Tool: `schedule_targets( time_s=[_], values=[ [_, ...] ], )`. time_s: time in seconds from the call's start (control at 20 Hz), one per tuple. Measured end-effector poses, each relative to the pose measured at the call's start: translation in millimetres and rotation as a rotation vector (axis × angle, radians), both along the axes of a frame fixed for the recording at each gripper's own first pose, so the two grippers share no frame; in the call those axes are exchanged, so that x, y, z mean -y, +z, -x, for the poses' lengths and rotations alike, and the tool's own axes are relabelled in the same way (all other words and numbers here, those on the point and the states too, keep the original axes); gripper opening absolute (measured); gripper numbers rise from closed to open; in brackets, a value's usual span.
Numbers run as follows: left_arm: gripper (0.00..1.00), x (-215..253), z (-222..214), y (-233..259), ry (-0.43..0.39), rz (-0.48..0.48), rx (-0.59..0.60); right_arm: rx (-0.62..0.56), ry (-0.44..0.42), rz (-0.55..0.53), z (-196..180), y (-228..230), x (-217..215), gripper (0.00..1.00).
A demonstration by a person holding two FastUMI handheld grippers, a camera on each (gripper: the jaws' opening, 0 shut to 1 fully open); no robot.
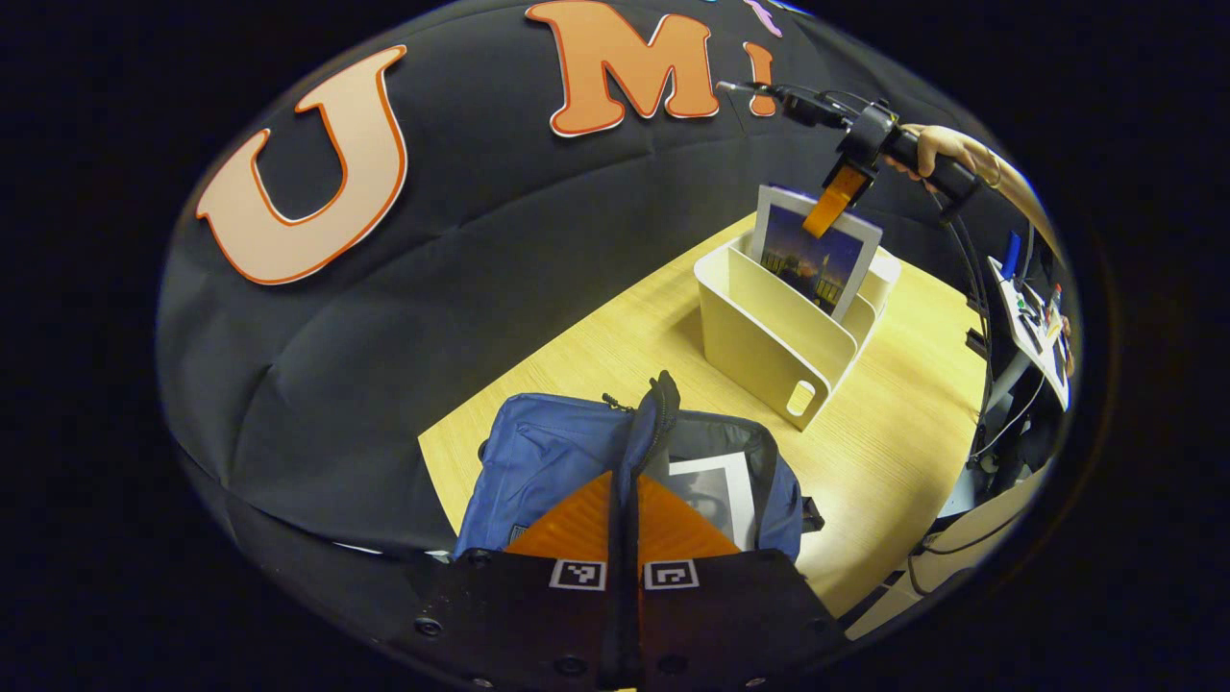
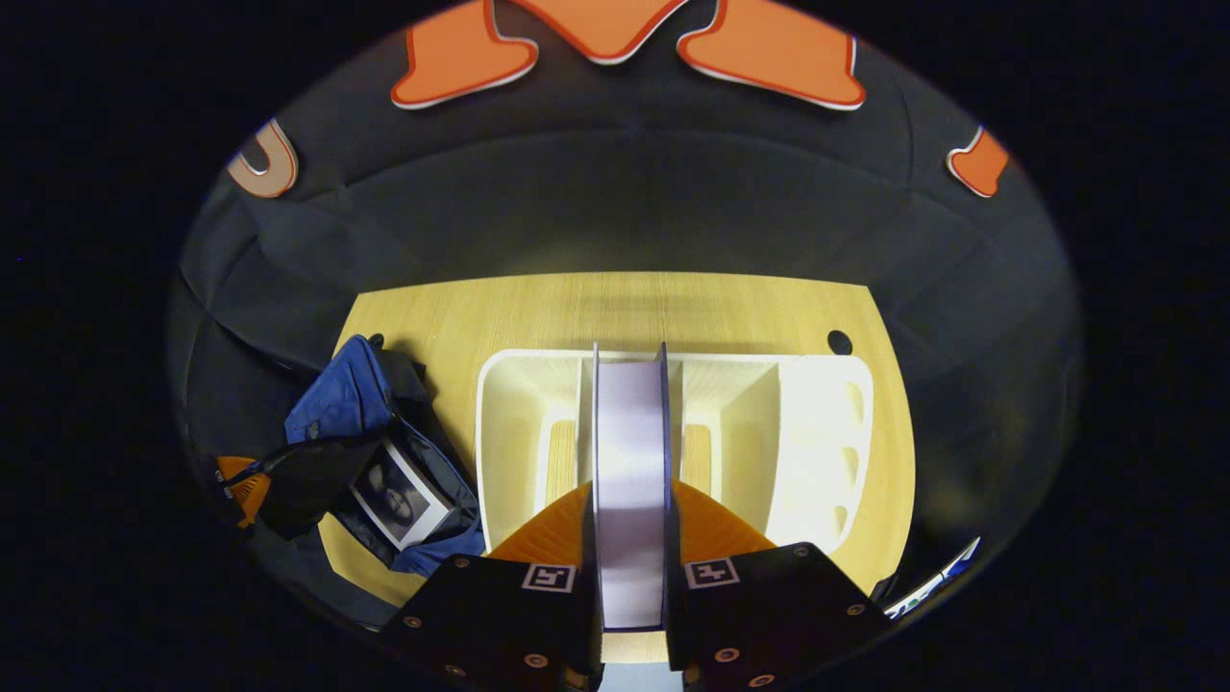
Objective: Open the schoolbag, grab two books from the bookshelf and put them into the schoolbag.
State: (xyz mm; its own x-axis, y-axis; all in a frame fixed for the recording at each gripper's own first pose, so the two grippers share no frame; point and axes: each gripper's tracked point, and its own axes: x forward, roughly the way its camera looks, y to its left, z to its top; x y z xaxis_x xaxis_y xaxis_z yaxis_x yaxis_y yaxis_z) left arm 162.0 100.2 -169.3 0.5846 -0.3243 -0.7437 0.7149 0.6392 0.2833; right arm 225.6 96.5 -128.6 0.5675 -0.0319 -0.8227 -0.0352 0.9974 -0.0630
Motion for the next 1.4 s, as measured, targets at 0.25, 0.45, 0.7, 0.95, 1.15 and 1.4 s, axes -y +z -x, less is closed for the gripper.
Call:
schedule_targets(
  time_s=[0.25,0.45,0.7,0.95,1.15,1.4],
  values=[
    [0.0,0.1,0.5,-0.2,-0.014,0.0,0.002,0.161,0.002,-0.005,32.6,84.2,16.8,0.26],
    [0.0,0.2,6.3,0.7,-0.025,-0.002,0.002,0.288,0.023,-0.096,76.1,146.6,13.1,0.26],
    [0.0,-0.3,5.7,3.3,-0.021,-0.015,0.022,0.406,0.02,-0.278,148.6,179.7,1.4,0.26],
    [0.0,-2.0,5.4,4.5,-0.018,-0.035,0.051,0.388,0.011,-0.499,204.8,128.3,-24.7,0.27],
    [0.0,-0.1,3.1,5.6,-0.031,-0.059,0.078,0.313,-0.006,-0.651,216.6,64.8,-57.7,0.26],
    [0.0,-0.7,3.0,4.2,-0.023,-0.059,0.079,0.25,-0.006,-0.779,202.7,5.1,-102.8,0.26]
  ],
)
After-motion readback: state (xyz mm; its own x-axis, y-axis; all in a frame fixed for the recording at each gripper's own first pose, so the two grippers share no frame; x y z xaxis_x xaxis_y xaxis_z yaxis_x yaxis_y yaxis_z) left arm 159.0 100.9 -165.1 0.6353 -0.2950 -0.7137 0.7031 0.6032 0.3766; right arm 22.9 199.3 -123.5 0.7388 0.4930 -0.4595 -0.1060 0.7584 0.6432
